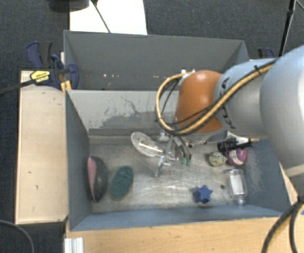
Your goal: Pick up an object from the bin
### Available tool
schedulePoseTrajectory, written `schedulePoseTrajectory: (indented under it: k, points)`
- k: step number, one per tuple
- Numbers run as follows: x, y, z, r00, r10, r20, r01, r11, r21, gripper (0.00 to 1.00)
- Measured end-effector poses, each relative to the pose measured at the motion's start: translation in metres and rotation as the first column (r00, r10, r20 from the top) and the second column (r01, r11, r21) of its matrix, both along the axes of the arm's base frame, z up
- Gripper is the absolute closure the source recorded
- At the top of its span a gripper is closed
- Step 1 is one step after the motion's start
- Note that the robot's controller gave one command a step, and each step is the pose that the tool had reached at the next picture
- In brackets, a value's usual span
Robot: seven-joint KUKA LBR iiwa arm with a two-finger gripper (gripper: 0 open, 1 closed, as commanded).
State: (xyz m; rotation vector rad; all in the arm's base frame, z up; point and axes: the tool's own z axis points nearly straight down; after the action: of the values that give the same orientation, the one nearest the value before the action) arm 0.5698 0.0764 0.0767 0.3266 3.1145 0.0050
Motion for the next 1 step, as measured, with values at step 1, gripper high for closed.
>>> schedulePoseTrajectory:
  k: [1]
  points:
    - [0.0012,-0.0003,0.0012,1.0,-0.002,0.003,0.002,1.0,0.0,1.0]
